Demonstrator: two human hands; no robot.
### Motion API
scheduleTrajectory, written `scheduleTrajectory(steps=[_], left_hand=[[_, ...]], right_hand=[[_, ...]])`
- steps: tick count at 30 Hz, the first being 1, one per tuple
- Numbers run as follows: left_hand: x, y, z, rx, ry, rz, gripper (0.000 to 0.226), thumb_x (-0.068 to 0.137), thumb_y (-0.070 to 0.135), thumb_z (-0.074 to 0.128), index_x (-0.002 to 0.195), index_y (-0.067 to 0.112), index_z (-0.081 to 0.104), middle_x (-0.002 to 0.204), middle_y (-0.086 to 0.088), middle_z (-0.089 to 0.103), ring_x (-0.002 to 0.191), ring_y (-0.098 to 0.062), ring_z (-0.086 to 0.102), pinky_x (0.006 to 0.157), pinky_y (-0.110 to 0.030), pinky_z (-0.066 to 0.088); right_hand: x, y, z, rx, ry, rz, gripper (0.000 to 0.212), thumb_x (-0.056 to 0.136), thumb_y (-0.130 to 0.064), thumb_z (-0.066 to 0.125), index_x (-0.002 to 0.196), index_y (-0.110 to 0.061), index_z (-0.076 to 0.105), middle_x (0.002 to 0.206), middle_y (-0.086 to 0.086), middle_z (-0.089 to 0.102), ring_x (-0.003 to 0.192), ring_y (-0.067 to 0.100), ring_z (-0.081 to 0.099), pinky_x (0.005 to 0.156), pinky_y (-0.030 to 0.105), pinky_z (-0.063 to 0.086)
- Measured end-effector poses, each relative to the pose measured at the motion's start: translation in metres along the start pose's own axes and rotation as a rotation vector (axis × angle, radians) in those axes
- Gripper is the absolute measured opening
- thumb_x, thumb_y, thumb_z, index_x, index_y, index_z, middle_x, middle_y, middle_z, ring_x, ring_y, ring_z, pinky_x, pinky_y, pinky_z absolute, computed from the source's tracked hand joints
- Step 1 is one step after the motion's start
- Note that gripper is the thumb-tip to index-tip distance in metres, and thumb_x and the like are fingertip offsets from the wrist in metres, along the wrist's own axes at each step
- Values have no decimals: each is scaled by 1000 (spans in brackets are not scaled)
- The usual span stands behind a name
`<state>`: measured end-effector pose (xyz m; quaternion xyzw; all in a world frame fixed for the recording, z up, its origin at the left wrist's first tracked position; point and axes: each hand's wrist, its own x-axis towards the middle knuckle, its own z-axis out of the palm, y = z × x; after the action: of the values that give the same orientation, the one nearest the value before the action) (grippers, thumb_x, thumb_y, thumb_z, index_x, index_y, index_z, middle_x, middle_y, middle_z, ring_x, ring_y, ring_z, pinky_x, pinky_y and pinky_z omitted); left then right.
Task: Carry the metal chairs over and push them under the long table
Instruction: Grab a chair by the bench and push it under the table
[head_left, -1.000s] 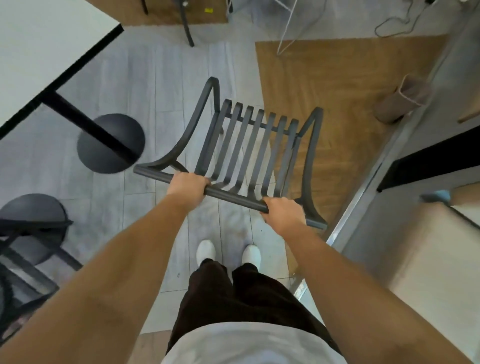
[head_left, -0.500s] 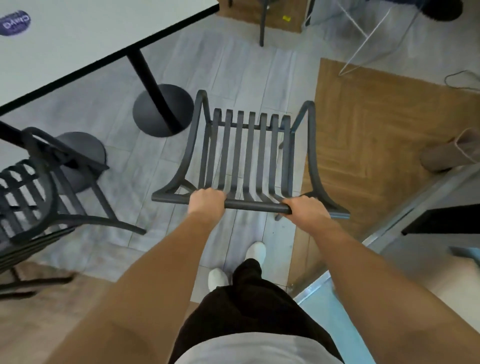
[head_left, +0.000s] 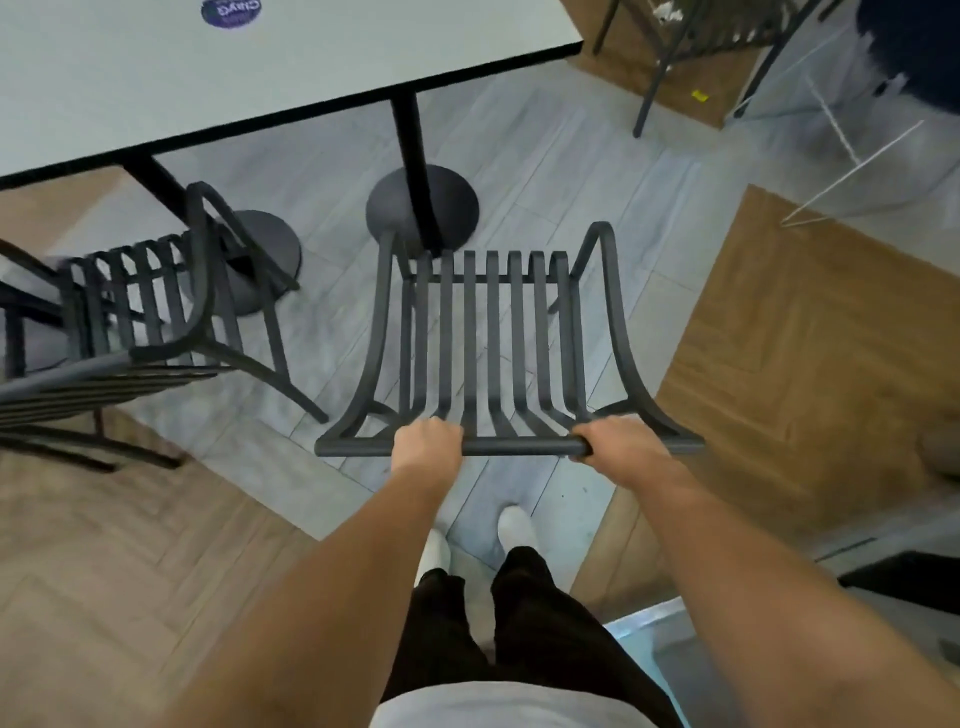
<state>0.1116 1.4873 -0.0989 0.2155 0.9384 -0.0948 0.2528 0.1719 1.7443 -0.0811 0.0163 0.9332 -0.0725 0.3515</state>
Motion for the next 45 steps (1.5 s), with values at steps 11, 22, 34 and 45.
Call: scheduleTrajectory(steps=[11,22,34,45], left_hand=[[-8,-24,12,-150,1,-207,24,103,21,48,115,32,66,97,2,67,91,-24,67,68,-33,44],[26,-36,-12,-141,-40,-202,29,104,21,45,125,31,62,102,0,67,95,-25,66,78,-36,54],[99,-76,-53,-132,-62,-242,31,101,16,48,126,27,62,103,-2,67,96,-24,66,70,-33,46],[171,-109,-93,-142,-49,-236,30,95,7,54,120,21,62,99,-1,67,95,-24,65,65,-33,41]], right_hand=[[38,-22,-28,-131,-6,-192,17,102,-41,53,113,-33,63,88,-5,58,82,17,54,71,31,42],[77,-15,-55,-185,15,-228,21,101,-47,52,115,-34,62,93,-4,60,82,21,53,77,36,49],[157,-23,-125,-199,2,-261,17,99,-46,56,106,-33,64,90,-6,60,84,18,59,73,35,50],[229,-28,-196,-211,12,-214,14,98,-45,59,102,-32,64,97,-5,62,91,18,61,76,35,52]])
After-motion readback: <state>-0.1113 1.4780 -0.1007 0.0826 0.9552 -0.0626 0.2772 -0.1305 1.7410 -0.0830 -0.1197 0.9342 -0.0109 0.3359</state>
